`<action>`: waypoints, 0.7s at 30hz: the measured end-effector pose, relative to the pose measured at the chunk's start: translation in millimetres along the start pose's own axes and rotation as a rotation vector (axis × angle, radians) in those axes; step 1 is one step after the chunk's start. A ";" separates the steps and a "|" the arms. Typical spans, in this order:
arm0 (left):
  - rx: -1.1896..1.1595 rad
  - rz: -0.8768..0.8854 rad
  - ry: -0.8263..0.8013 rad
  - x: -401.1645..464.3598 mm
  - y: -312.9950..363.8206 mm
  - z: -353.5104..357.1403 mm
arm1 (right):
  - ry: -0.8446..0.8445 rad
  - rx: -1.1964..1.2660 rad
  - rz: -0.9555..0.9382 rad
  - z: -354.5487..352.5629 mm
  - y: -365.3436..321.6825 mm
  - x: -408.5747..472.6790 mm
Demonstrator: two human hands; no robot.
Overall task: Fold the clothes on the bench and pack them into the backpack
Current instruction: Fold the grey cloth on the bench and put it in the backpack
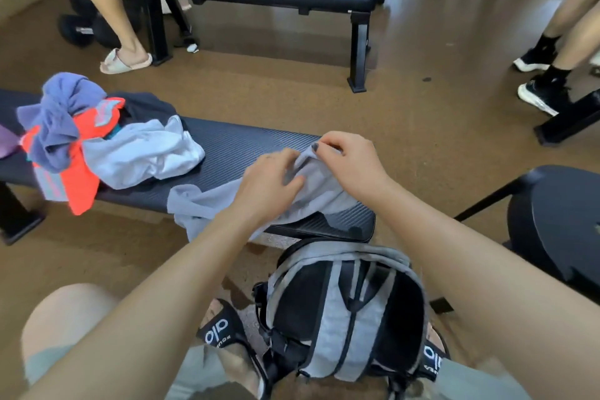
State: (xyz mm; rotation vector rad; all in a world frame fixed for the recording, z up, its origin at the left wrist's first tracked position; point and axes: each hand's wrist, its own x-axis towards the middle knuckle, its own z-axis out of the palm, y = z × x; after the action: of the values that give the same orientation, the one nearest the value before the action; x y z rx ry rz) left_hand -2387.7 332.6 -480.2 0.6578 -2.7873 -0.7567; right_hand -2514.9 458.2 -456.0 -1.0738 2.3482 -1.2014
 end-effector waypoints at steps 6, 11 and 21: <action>0.037 -0.004 -0.003 -4.2 -10.4 -16.4 | 0.106 -0.546 -0.207 -26.4 10.2 -10.0; 0.206 -0.033 0.005 -11.5 -28.7 -37.0 | 0.272 -0.697 -0.264 -53.8 19.2 -19.3; -0.095 -0.086 0.258 -2.8 28.4 -81.2 | 0.077 -0.285 0.140 -44.5 -3.4 -36.9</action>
State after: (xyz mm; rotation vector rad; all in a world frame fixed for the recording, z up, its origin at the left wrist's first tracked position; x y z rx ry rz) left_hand -2373.0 320.3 -396.3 0.7999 -2.4887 -0.7553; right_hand -2512.7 509.3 -428.9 -0.9397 2.6645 -0.8929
